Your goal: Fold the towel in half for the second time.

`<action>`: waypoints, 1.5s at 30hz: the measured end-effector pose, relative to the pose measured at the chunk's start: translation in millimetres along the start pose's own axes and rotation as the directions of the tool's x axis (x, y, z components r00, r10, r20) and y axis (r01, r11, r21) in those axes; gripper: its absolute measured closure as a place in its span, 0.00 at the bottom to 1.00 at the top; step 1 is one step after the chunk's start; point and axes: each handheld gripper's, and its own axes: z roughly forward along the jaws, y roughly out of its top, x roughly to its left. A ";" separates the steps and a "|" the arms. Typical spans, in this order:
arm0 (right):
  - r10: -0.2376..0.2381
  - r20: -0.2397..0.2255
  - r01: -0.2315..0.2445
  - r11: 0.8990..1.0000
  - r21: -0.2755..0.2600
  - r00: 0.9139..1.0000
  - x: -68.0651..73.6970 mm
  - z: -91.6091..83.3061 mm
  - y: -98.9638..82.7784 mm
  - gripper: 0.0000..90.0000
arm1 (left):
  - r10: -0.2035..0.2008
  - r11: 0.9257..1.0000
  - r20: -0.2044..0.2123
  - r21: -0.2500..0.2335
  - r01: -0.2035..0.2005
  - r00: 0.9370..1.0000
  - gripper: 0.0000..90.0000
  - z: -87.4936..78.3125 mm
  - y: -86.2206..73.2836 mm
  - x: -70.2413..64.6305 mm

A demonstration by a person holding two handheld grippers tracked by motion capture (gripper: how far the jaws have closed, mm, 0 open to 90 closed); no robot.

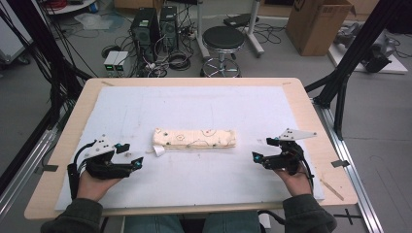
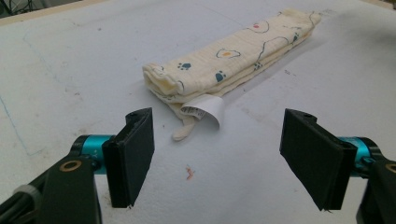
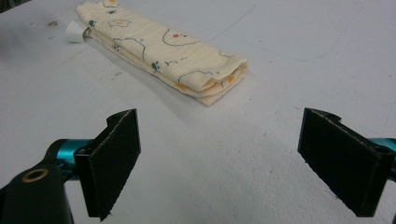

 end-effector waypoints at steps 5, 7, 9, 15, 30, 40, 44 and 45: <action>0.012 0.001 -0.012 1.000 -0.002 1.000 0.9 -2.0 -5.7 0.14 | -0.003 1.000 0.000 0.000 0.003 1.000 0.30 -2.5 -4.1 -2.1; 0.011 0.004 -0.011 1.000 -0.005 1.000 1.0 -2.7 -8.0 0.14 | -0.001 1.000 0.003 0.000 0.001 1.000 0.29 -3.1 -6.1 -2.7; 0.010 0.003 -0.010 1.000 -0.002 1.000 1.1 -3.3 -10.1 0.14 | -0.004 1.000 0.000 0.002 0.004 1.000 0.29 -3.1 -8.2 -3.2; 0.014 0.013 -0.014 1.000 -0.001 1.000 2.2 -5.8 -16.6 0.14 | 0.013 1.000 -0.007 0.015 -0.013 1.000 0.29 -5.1 -11.9 -5.6; 0.001 0.016 -0.001 1.000 0.001 1.000 7.8 -11.3 -27.9 0.14 | 0.009 1.000 -0.017 0.022 -0.009 1.000 0.29 -11.4 -22.5 -13.5; 0.001 0.007 -0.001 1.000 0.021 1.000 13.8 -11.8 -36.0 0.14 | 0.021 0.999 -0.032 0.027 -0.020 0.999 0.29 -13.0 -25.4 -16.2; -0.005 0.003 0.005 1.000 0.028 1.000 15.5 -9.4 -36.0 0.14 | 0.023 0.999 -0.036 0.032 -0.022 0.999 0.29 -12.8 -26.9 -14.1; -0.002 0.004 0.002 1.000 0.030 1.000 16.0 -8.8 -36.1 0.14 | 0.018 0.999 -0.036 0.031 -0.017 0.999 0.29 -12.6 -27.4 -13.6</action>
